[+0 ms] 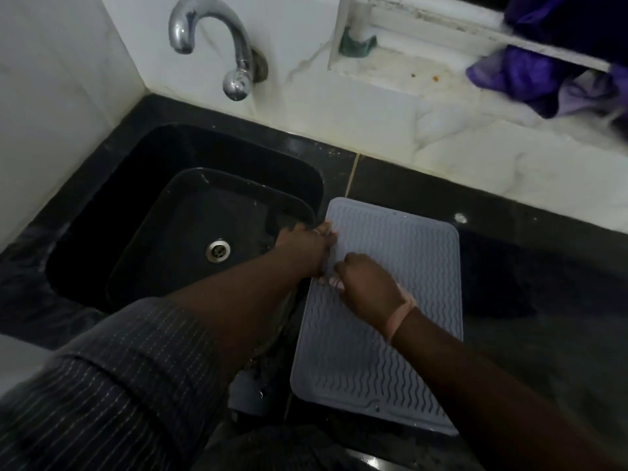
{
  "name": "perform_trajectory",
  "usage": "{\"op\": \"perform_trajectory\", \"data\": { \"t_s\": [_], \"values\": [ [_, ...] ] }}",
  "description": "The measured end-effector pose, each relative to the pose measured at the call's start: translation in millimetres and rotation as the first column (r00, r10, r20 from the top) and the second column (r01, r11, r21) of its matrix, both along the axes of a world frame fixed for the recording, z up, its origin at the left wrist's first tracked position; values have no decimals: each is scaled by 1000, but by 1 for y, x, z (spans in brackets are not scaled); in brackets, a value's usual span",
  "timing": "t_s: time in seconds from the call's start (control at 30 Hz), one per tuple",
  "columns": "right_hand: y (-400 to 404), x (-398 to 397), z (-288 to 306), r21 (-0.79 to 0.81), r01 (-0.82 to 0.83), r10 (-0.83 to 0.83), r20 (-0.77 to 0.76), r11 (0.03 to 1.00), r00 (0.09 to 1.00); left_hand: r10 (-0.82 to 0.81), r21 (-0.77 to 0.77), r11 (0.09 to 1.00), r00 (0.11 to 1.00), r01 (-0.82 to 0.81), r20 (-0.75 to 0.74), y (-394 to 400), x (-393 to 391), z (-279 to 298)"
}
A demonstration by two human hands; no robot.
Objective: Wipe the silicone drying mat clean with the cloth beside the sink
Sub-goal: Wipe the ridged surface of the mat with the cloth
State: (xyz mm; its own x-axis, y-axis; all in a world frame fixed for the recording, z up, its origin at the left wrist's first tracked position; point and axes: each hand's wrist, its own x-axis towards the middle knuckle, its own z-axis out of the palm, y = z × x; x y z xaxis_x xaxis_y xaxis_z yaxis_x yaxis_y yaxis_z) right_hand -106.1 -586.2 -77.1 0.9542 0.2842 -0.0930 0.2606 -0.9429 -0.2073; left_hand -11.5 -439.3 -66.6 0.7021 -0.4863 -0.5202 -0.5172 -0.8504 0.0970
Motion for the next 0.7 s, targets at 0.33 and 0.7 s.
{"op": "perform_trajectory", "data": {
  "t_s": [0.33, 0.7],
  "values": [
    [14, -49, 10, 120, 236, -192, -294, 964, 936, -33, -63, 997, 999, 33, 4, 12, -4, -2],
    [30, -11, 9, 34, 271, -270, -31, 962, 962, 15, -149, 989, 983, 13, 184, 39, -59, -12]
  ]
}}
